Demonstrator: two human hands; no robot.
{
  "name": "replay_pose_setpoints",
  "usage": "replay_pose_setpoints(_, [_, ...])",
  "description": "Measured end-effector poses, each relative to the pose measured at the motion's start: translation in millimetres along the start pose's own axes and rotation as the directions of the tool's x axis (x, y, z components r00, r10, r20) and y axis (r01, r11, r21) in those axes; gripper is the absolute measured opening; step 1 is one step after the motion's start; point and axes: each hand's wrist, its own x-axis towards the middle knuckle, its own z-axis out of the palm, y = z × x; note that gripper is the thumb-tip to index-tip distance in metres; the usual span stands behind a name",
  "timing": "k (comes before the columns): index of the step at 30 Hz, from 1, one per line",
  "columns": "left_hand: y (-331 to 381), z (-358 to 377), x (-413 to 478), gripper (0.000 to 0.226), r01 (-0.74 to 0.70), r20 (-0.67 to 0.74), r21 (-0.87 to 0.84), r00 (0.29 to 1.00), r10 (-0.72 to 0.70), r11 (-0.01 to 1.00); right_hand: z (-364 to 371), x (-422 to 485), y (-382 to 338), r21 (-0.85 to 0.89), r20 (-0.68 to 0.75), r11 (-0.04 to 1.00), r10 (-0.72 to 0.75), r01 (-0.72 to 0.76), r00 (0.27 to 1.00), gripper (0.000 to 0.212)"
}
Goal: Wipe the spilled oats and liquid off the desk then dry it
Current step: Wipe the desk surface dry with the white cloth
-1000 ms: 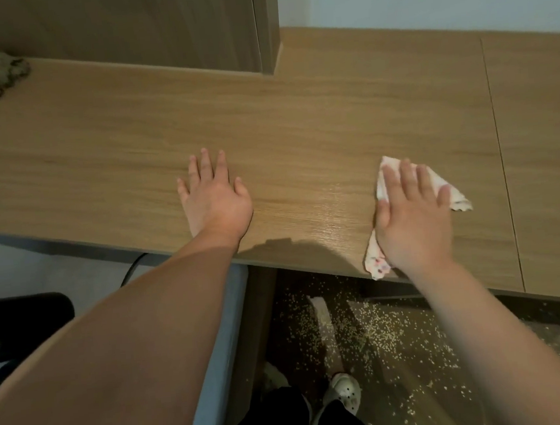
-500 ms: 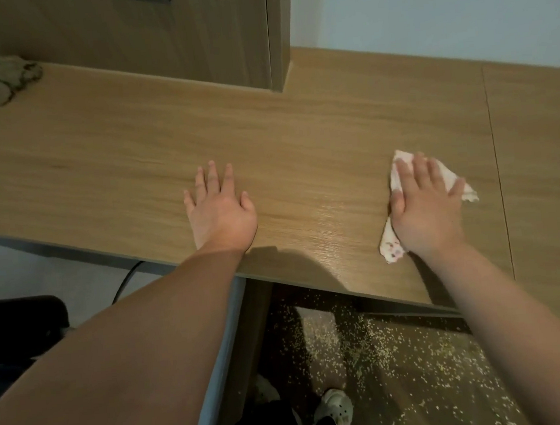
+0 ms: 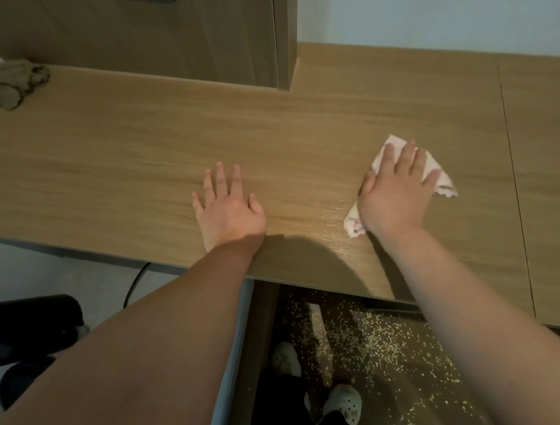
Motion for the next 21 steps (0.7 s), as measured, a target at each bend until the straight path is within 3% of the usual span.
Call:
replay_pose_setpoints(2, [1,-1,1,0.061,0.000,0.017,0.001,1.000,0.000,1.000,9,-21,-19,-0.081,0.021,0.970,-0.230,0.231,0.973,0.062])
replay_pose_setpoints(4, [0,-2,1,0.062,0.001,0.029,0.003,1.000,-0.001,1.000,10,-37,-24,-0.090,0.097,0.853,-0.506,0.514,0.857,0.060])
replay_pose_setpoints(6, [1,-2,1,0.062,0.000,0.040,0.011,0.999,0.000,1.000,2,-23,-14,-0.090,0.153,0.754,-0.635,0.651,0.757,0.058])
replay_pose_setpoints(8, [2,-3,1,0.062,0.002,0.055,0.025,0.998,-0.003,1.000,-3,5,-3,-0.147,0.137,0.762,-0.616,0.631,0.776,0.058])
replay_pose_setpoints(11, [2,-6,1,0.062,0.004,0.081,0.032,0.997,-0.007,0.999,-7,36,-8,-0.083,0.049,0.946,-0.309,0.312,0.950,0.058])
replay_pose_setpoints(13, [2,-5,2,0.062,0.003,0.090,0.024,0.996,-0.006,1.000,-3,32,-31,-0.028,0.009,0.990,-0.139,0.140,0.990,0.060])
replay_pose_setpoints(14, [2,-5,2,0.062,-0.001,0.092,0.023,0.996,-0.001,1.000,0,23,-44,-0.033,0.012,0.991,-0.128,0.129,0.992,0.061])
replay_pose_setpoints(16, [2,-5,1,0.062,-0.013,0.090,0.027,0.996,0.011,1.000,7,-4,-61,-0.063,0.047,0.956,-0.284,0.286,0.958,0.062])
replay_pose_setpoints(19, [1,-4,0,0.061,-0.029,0.073,0.012,0.997,0.028,0.999,8,-24,-42,-0.044,0.121,0.796,-0.596,0.604,0.794,0.059])
replay_pose_setpoints(21, [0,-2,-2,0.062,-0.040,0.040,-0.020,0.998,0.041,0.999,-1,-11,-19,-0.026,0.163,0.724,-0.677,0.689,0.717,0.057])
